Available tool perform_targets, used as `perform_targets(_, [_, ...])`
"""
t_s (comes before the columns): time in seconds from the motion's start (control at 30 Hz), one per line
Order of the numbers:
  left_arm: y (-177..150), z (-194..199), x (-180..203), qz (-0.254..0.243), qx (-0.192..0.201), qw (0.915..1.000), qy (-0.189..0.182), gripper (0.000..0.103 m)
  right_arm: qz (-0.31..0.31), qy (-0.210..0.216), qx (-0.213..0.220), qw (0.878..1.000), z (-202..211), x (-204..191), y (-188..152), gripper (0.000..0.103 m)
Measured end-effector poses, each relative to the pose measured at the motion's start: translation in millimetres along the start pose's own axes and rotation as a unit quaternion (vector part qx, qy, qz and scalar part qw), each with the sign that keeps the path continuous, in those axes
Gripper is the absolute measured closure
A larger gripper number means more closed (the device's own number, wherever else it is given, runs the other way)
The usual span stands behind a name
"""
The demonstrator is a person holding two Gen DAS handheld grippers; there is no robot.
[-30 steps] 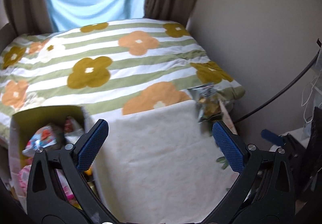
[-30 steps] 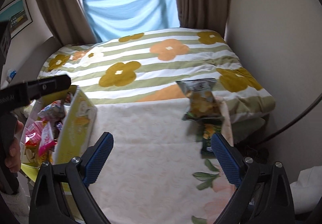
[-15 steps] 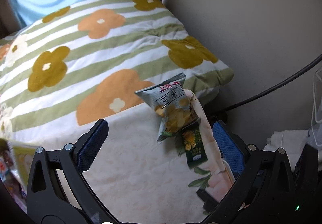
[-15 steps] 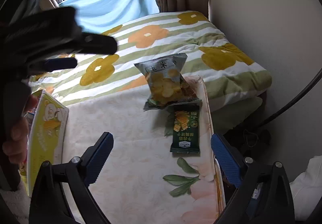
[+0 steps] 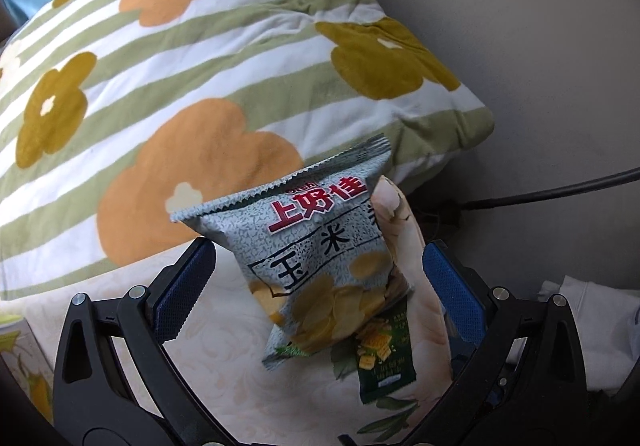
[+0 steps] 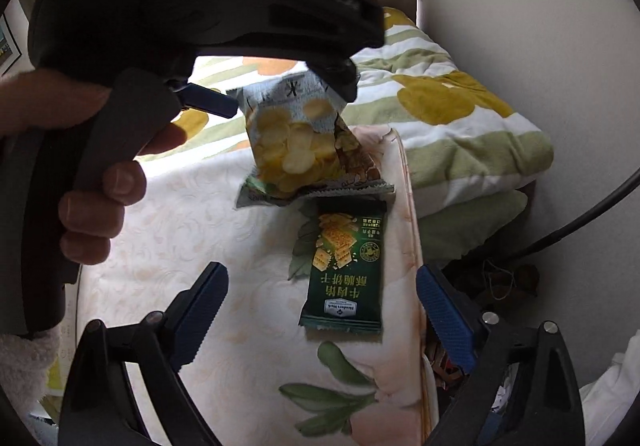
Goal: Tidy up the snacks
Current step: 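Grasp the grey corn chip bag with left tool while right tool reaches green cracker packet, then grasp the green cracker packet with the right tool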
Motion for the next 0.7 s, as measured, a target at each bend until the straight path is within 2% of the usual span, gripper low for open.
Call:
perform_targets(0.2, [-2.3,-22.5,-3.2,0.002,-0.016,0.9998,0.015,0.0,0.001,-0.009,-0.007,1.0,-15.3,-1.5,-1.1,0.013])
perform_targets(0.27, [-2.5,-27.2,-5.7,0.003,-0.017,0.9997,0.018,0.001,0.003,-0.013,-0.01,1.0,-19.6,-2.2,-1.9,0.019])
perform_targets(0.3, [-2.6,-28.8,-6.9,0.003,-0.016,0.9997,0.018,0.003,0.003,-0.015,-0.011,1.0,-21.4,-3.1,-2.4,0.022])
perform_targets(0.4, [-2.6,-30.3,-7.5,-0.001,-0.015,0.9998,0.016,0.024,0.001,-0.023,-0.01,1.0,-26.2,-2.2,-3.0,0.027])
perform_targets(0.43, [-2.8,-30.7,-7.4,-0.003,-0.014,0.9998,0.012,0.041,0.0,-0.027,-0.011,1.0,-28.2,-1.4,-3.0,0.028])
perform_targets(0.47, [-3.3,-31.4,-7.6,-0.005,-0.017,0.9998,0.01,0.046,-0.001,-0.029,-0.01,1.0,-29.2,-1.1,-2.9,0.028])
perform_targets(0.63, [-0.2,-29.2,-8.8,-0.02,-0.012,0.9996,0.018,0.05,-0.005,-0.037,-0.007,0.999,-34.2,-0.1,-1.3,0.029])
perform_targets(0.7, [0.6,-24.8,-12.2,-0.019,-0.006,0.9996,0.021,0.052,0.0,-0.045,-0.011,0.999,-37.1,-0.8,-2.5,0.035])
Point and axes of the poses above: each gripper's, at about its wrist camera, not at the fingertips, and z roughly against the way its jaws point, x to its right, y to its top, the point moved 6 cm from there along -z, roughly the way its jaws point, and after that the axes turned 4 degrees about -y, right-handed, at the moved point
